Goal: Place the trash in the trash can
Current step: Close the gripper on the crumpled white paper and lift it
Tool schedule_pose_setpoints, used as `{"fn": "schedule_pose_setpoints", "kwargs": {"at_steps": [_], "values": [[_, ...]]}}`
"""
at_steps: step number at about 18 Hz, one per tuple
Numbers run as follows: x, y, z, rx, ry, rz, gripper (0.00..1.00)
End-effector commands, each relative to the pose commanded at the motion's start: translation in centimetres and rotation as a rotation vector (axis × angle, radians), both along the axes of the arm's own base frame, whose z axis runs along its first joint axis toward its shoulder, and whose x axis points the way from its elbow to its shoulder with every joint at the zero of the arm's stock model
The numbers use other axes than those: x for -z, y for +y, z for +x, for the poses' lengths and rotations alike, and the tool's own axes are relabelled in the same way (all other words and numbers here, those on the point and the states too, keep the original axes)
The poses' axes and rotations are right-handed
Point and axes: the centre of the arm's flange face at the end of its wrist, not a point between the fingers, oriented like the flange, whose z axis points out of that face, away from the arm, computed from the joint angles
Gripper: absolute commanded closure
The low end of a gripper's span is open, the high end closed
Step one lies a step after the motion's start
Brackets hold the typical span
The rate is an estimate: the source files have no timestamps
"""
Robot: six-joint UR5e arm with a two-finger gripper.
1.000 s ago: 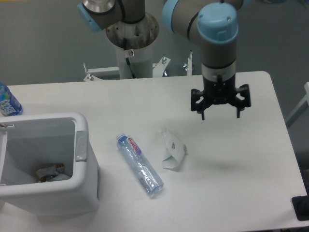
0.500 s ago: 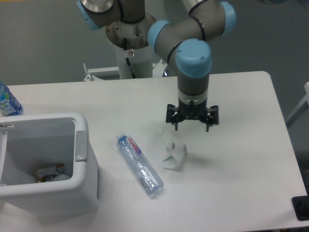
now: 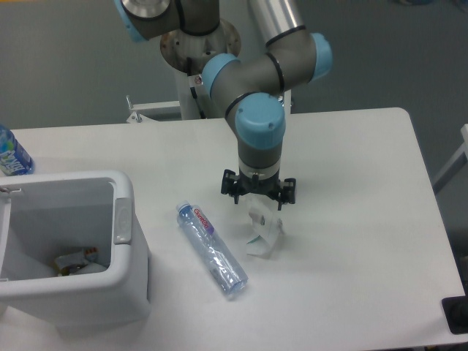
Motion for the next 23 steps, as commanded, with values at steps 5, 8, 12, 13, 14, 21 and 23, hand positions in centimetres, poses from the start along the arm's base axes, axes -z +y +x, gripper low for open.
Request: {"fn": "schedule_pose_setpoints", "kwargs": {"at_steps": [5, 8, 12, 13, 14, 21, 23], "values": [[1.1, 0.8, -0.7, -0.006, 0.011, 0.002, 0.22], [1.0, 0.7, -0.9, -0.01, 0.02, -0.001, 0.63], [-0.3, -0.2, -2.0, -0.028, 0.065, -0.02, 1.0], [-1.1, -0.6, -2.3, -0.038, 0.074, -0.012, 1.0], [-1.7, -1.2, -2.9, -0.05, 0.081, -0.005, 1.0], [-9.7, -4.2, -7.3, -0.141, 0.138, 0.148, 1.0], [-13.2, -5.3, -8.5, -0.17, 0.135, 0.257, 1.0]]}}
